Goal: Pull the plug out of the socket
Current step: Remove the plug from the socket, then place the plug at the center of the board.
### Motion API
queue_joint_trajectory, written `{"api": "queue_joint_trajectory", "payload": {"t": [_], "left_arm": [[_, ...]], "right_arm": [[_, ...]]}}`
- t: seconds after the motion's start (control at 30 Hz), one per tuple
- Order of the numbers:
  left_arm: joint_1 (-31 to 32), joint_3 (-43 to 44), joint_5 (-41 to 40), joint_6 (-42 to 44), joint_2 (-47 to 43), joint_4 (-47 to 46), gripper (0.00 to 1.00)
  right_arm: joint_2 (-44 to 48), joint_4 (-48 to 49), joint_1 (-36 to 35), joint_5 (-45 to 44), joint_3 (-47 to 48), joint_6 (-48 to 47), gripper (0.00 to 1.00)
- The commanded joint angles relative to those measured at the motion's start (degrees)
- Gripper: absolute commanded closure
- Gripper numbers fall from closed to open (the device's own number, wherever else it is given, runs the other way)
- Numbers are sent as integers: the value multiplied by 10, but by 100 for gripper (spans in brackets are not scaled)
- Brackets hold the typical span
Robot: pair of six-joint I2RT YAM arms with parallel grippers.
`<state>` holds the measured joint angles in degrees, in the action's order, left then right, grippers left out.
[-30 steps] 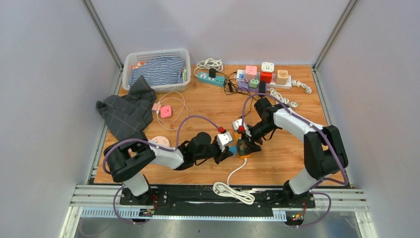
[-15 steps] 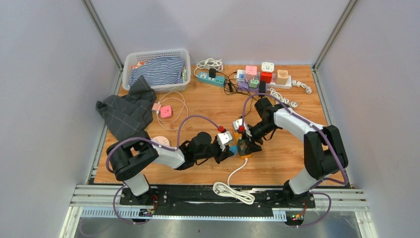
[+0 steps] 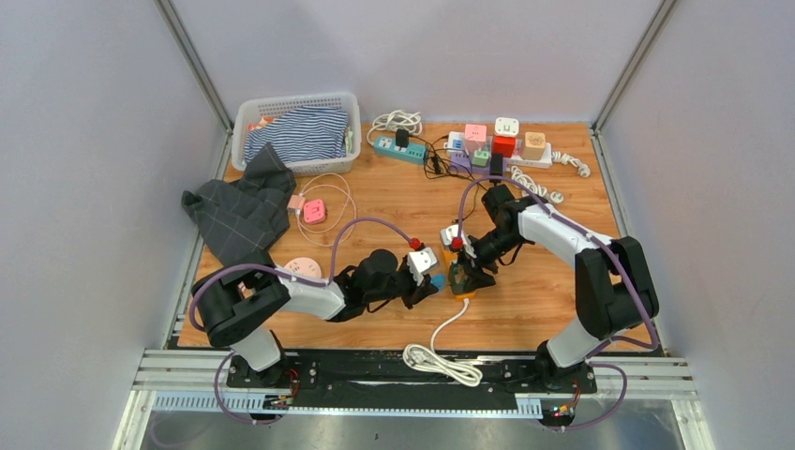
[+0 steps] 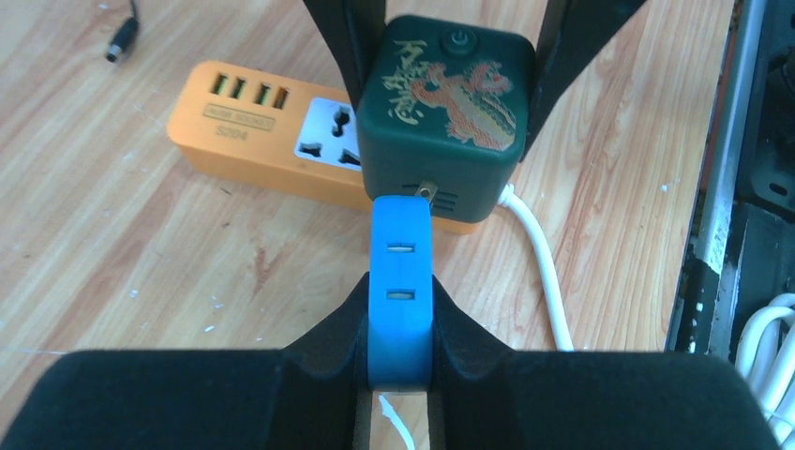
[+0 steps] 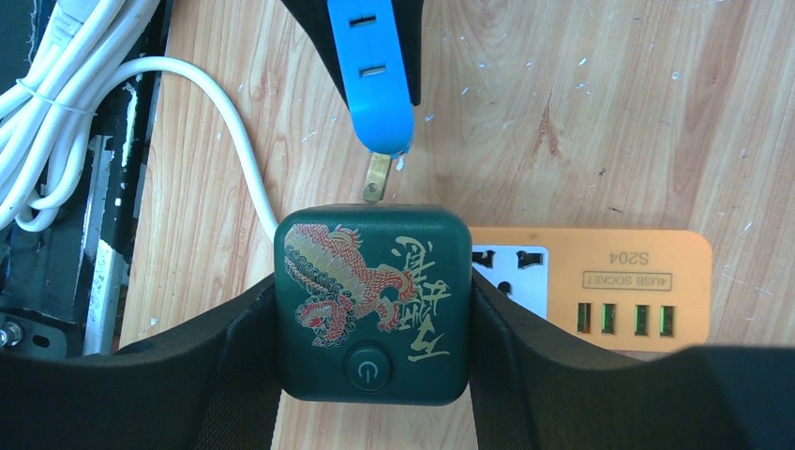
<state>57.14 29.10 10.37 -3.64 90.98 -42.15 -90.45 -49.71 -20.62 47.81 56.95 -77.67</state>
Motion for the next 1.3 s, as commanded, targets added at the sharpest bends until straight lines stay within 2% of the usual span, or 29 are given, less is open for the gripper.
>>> {"api": "queue_joint_trajectory", "payload": {"t": [0.0,0.07,0.1,0.13,0.17,0.43,0.87,0.97,1.2,1.27], "left_arm": [[-10,-13,-10,-6,-35,-16,100],[-12,-21,-11,-7,-45,-13,100],[-13,-24,-12,-6,-50,-11,100],[-14,-28,-12,-6,-55,-8,100],[-15,-31,-13,-5,-60,-5,100],[-35,-53,-18,-24,-100,9,100],[-87,-72,-75,-35,-213,98,100],[-96,-83,-101,-22,-250,118,100],[-107,-107,-238,0,-340,160,100],[-122,-107,-256,-9,-353,174,100]], "right_arm": [[-23,-39,-3,-102,-36,52,64],[-10,-38,-1,-93,-36,56,47],[-3,-38,-1,-88,-37,56,31],[5,-37,0,-84,-37,56,7],[13,-36,1,-80,-38,57,1],[60,-35,22,-50,-39,58,0],[133,-35,64,-29,-42,56,0],[141,-34,69,-35,-34,76,0],[152,-21,77,-52,-27,105,0],[156,-16,80,-54,-31,106,0]]}}
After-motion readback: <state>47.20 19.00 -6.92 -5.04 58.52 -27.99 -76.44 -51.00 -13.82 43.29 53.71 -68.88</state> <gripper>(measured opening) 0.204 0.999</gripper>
